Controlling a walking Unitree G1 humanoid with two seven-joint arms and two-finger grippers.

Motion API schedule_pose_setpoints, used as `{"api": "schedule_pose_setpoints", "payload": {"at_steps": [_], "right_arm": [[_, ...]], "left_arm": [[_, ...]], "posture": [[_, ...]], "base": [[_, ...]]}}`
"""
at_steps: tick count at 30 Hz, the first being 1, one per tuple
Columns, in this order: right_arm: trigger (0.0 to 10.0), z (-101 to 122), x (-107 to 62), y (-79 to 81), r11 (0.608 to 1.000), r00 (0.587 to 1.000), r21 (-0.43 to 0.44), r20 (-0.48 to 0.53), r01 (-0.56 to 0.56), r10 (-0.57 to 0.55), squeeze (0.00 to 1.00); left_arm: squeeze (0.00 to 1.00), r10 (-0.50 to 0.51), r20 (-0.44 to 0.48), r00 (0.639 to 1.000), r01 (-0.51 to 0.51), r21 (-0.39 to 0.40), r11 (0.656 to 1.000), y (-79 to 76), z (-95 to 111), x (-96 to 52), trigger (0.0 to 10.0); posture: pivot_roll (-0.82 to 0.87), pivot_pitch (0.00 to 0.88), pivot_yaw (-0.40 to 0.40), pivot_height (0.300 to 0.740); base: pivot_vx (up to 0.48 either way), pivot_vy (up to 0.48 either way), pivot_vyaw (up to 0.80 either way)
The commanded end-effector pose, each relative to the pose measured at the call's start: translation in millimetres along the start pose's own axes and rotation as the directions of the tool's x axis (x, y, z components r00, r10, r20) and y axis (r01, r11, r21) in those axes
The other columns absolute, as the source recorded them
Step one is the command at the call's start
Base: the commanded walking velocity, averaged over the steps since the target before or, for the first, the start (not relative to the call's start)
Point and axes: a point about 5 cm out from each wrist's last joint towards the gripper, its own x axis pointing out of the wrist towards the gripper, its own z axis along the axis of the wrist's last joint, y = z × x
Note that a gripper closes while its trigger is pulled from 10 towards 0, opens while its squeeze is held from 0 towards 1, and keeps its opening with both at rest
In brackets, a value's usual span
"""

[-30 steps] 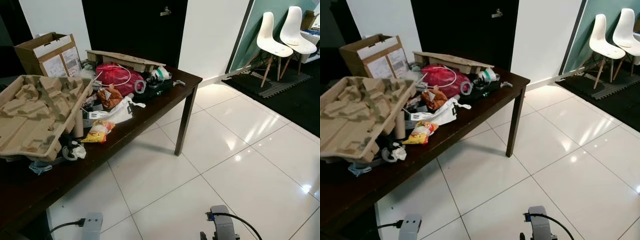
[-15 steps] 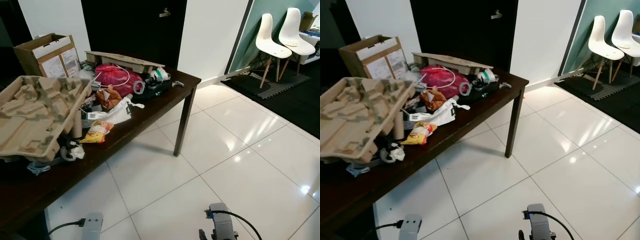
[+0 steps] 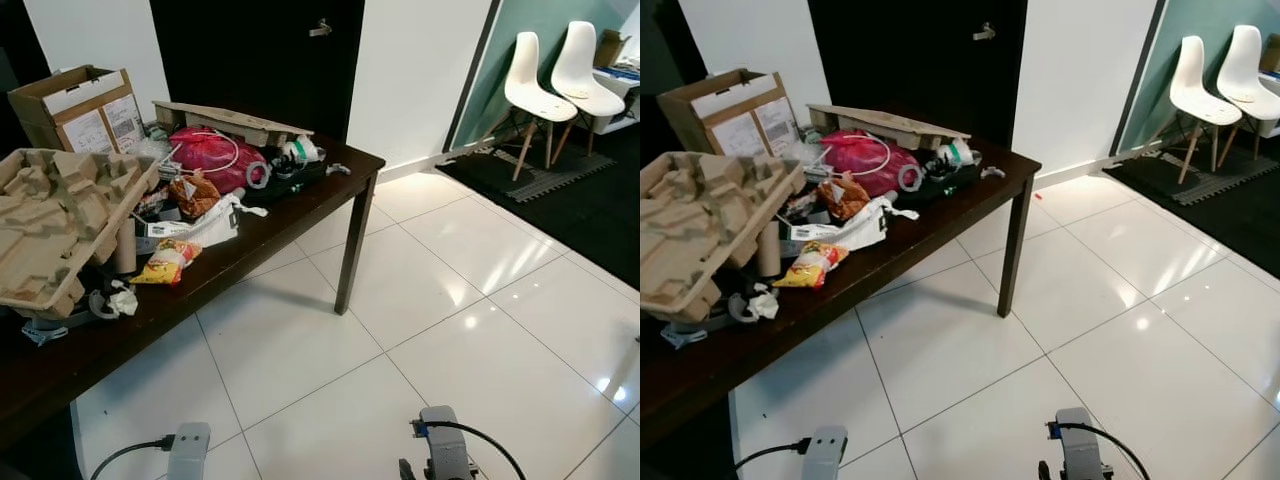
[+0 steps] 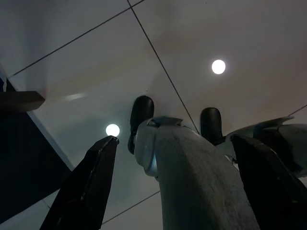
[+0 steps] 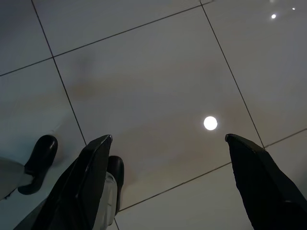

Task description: Picking trash to rubbish bin

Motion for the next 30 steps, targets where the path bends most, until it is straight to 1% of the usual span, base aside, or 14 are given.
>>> {"api": "schedule_pose_setpoints", "payload": {"at_steps": [1, 11, 13, 15, 21, 30], "right_arm": [[10.0, -0.1, 0.0, 0.7, 1.000, 1.000, 0.002, 0.001, -0.003, 0.003, 0.00], [10.0, 1.2, 0.0, 0.9, 1.000, 1.000, -0.010, 0.010, -0.012, 0.013, 0.00], [10.0, 1.4, 0.0, 0.7, 1.000, 1.000, 0.001, 0.015, -0.014, 0.014, 0.00], [10.0, 1.1, 0.0, 1.7, 1.000, 0.999, -0.006, 0.011, -0.030, 0.030, 0.00], [10.0, 1.0, -0.1, 1.4, 1.000, 0.999, -0.002, 0.011, -0.030, 0.030, 0.00], [10.0, -1.0, -0.1, 2.4, 1.000, 1.000, 0.007, 0.005, -0.027, 0.027, 0.00]], "left_arm": [[0.00, -0.005, -0.010, 1.000, 0.005, 0.005, 1.000, -1.5, -1.2, 0.3, 10.0], [0.00, -0.007, -0.015, 1.000, 0.007, 0.001, 1.000, -2.3, -3.7, 0.2, 10.0], [0.00, -0.008, -0.015, 1.000, 0.008, 0.000, 1.000, -2.9, -4.1, 0.3, 10.0], [0.00, -0.010, -0.016, 1.000, 0.010, 0.001, 1.000, -3.6, -4.4, 0.4, 10.0], [0.00, -0.012, -0.015, 1.000, 0.012, 0.002, 1.000, -4.8, -3.8, 0.8, 10.0], [0.00, -0.007, -0.018, 1.000, 0.007, 0.009, 1.000, -1.9, -3.6, 0.1, 10.0]], "posture": [[-0.01, 0.026, -0.026, 0.740], [-0.02, 0.025, -0.030, 0.740], [-0.02, 0.023, -0.029, 0.740], [-0.02, 0.023, -0.029, 0.740], [-0.02, 0.023, -0.028, 0.740], [-0.02, 0.026, -0.021, 0.740]], "base": [[0.000, -0.311, 0.00], [0.000, -0.336, 0.00], [0.000, -0.386, 0.50], [0.000, -0.382, 0.80], [0.000, -0.382, 0.79], [0.000, -0.382, 0.74]]}}
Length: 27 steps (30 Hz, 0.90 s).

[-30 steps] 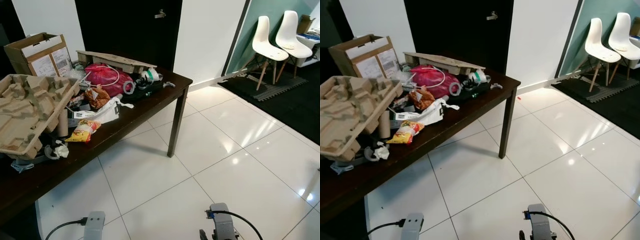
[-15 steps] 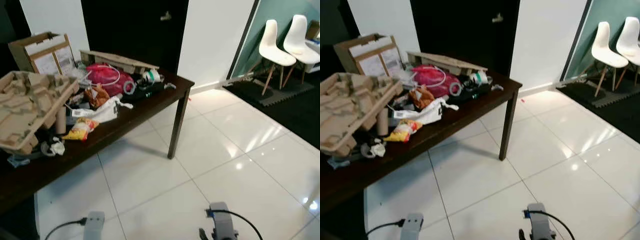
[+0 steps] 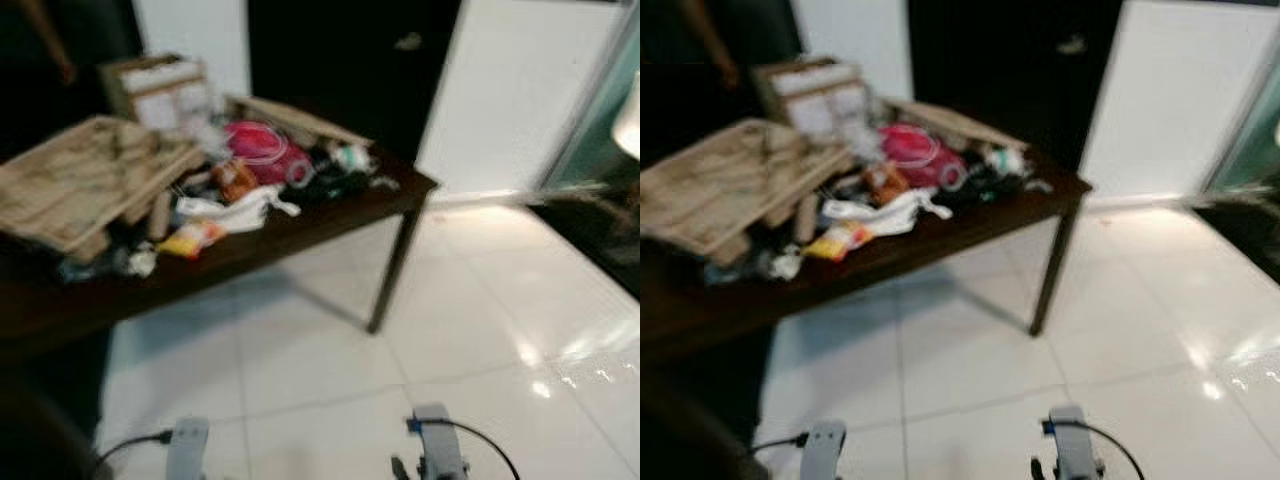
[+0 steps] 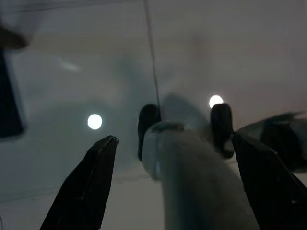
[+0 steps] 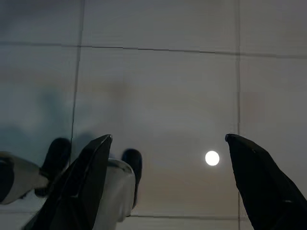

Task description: Picking trash to rubbish bin

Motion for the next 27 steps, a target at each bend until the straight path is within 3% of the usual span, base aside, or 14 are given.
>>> {"api": "schedule_pose_setpoints", "payload": {"at_steps": [1, 18, 27], "right_arm": [[10.0, -2.1, -0.2, 0.2, 1.000, 1.000, 0.007, -0.003, 0.003, -0.003, 0.00], [10.0, -4.0, -0.6, -1.3, 1.000, 1.000, 0.011, -0.006, 0.007, -0.007, 0.00], [10.0, -4.5, -0.9, -1.6, 1.000, 1.000, -0.001, 0.000, -0.004, 0.004, 0.00]], "left_arm": [[0.00, -0.002, -0.024, 1.000, 0.002, 0.008, 1.000, -0.4, -4.6, -0.3, 10.0], [0.00, -0.002, -0.024, 1.000, 0.002, 0.006, 1.000, -2.7, -5.2, 0.3, 10.0], [0.00, 0.028, -0.019, 0.999, -0.028, -0.008, 1.000, -1.1, -5.2, 0.2, 10.0]], "posture": [[-0.02, 0.026, -0.021, 0.740], [-0.03, 0.030, -0.027, 0.740], [-0.02, 0.033, -0.027, 0.740]], "base": [[0.000, -0.379, 0.00], [0.000, -0.373, 0.00], [0.000, 0.000, 0.06]]}}
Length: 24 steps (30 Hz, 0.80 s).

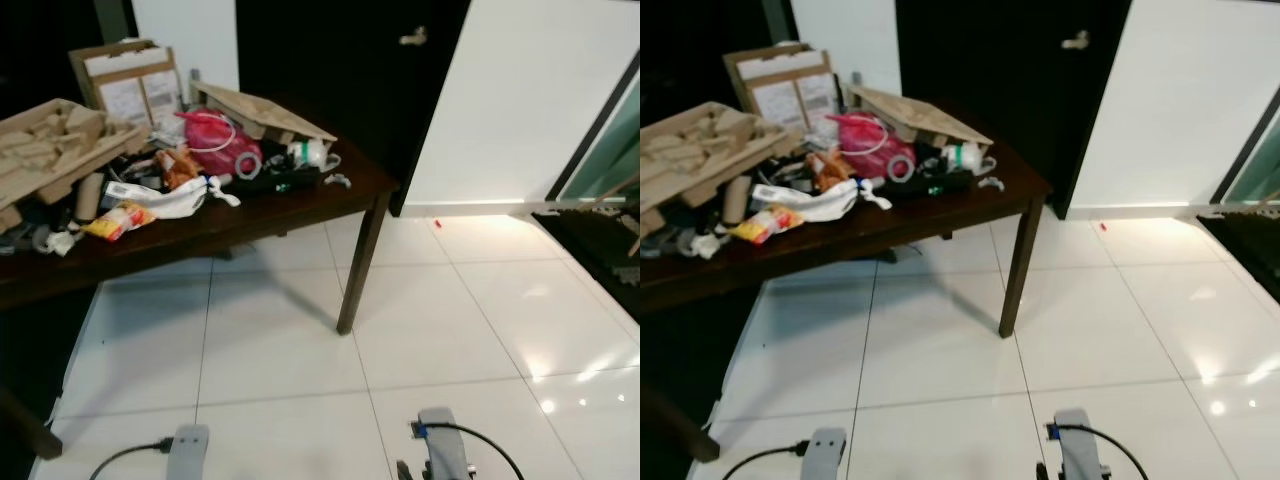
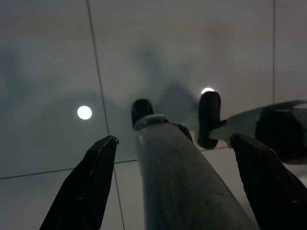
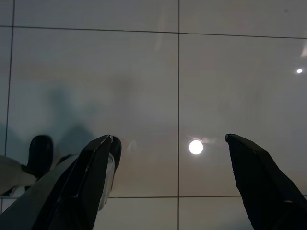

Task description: Picking trash to rubbish bin

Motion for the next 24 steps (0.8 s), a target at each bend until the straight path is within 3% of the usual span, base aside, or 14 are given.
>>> {"api": "schedule_pose_setpoints", "payload": {"at_steps": [1, 24], "right_arm": [[10.0, 0.9, 0.1, 2.1, 1.000, 1.000, -0.008, 0.013, -0.018, 0.018, 0.00], [10.0, 0.4, 0.2, 4.2, 0.999, 0.999, -0.025, 0.009, -0.037, 0.037, 0.00]], "left_arm": [[0.00, 0.000, -0.012, 1.000, 0.000, -0.009, 1.000, -1.1, -4.8, -0.2, 10.0], [0.00, 0.007, -0.018, 1.000, -0.007, 0.001, 1.000, -0.1, -5.0, -0.4, 10.0]], "posture": [[-0.03, 0.034, -0.027, 0.740], [-0.02, 0.033, -0.027, 0.740]], "base": [[0.000, 0.000, 0.80], [0.000, 0.000, 0.80]]}}
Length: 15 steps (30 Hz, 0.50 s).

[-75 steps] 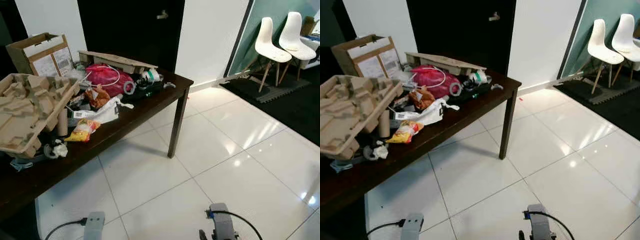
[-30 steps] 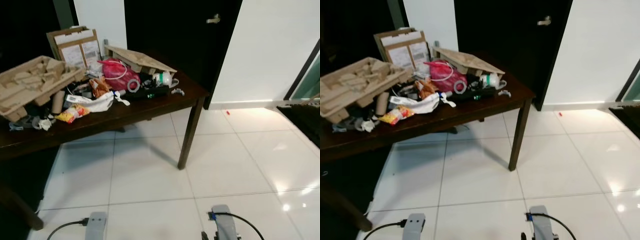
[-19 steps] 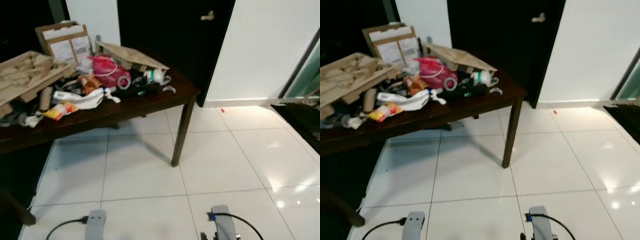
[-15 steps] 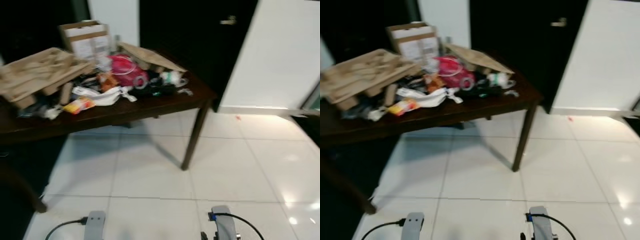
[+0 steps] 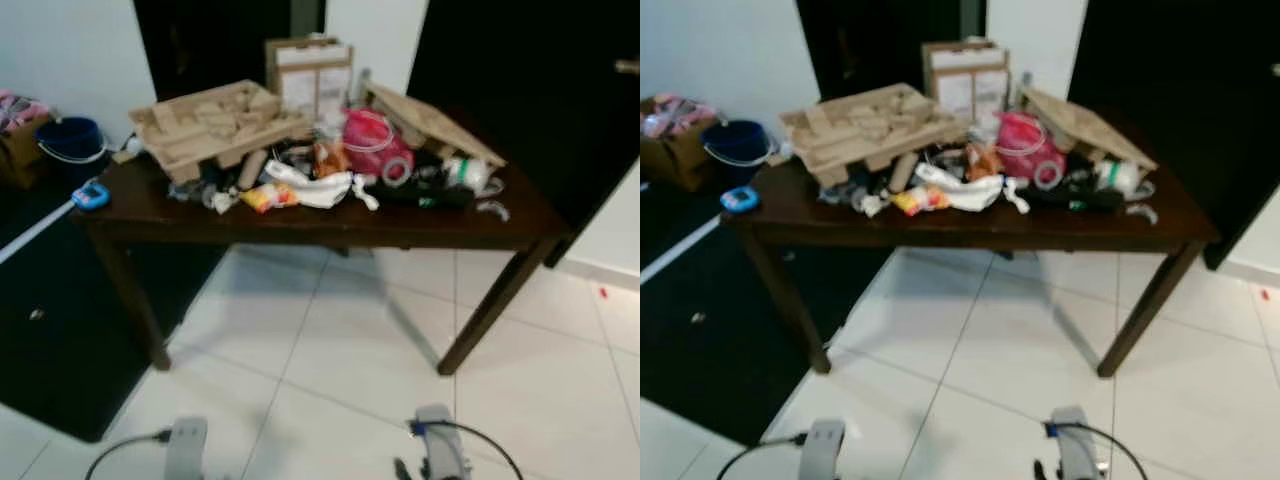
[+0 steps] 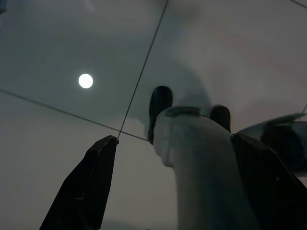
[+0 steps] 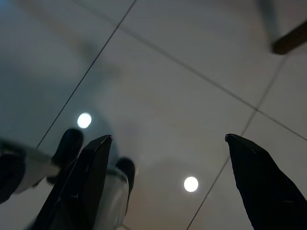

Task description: Picking trash to rubbish bin

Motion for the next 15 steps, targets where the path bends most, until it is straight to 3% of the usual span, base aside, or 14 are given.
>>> {"api": "schedule_pose_setpoints", "payload": {"at_steps": [1, 10, 15], "right_arm": [[10.0, -6.4, -1.0, -2.0, 1.000, 1.000, 0.005, -0.017, 0.006, -0.006, 0.00], [10.0, -7.5, -1.4, -3.9, 1.000, 0.999, 0.016, -0.017, 0.027, -0.027, 0.00], [10.0, -7.1, -1.3, -4.5, 0.999, 0.999, 0.013, -0.019, 0.038, -0.038, 0.00]], "left_arm": [[0.00, -0.003, -0.026, 1.000, 0.003, -0.004, 1.000, -2.0, -7.5, -0.3, 10.0], [0.00, -0.002, -0.022, 1.000, 0.002, -0.010, 1.000, -2.0, -7.9, -0.4, 10.0], [0.00, -0.005, -0.014, 1.000, 0.005, -0.009, 1.000, -1.5, -6.6, -0.5, 10.0]], "posture": [[-0.02, 0.033, -0.027, 0.740], [-0.02, 0.036, -0.027, 0.740], [-0.02, 0.037, -0.026, 0.740]], "base": [[0.000, 0.000, 0.79], [0.000, 0.000, 0.80], [0.000, 0.000, 0.09]]}}
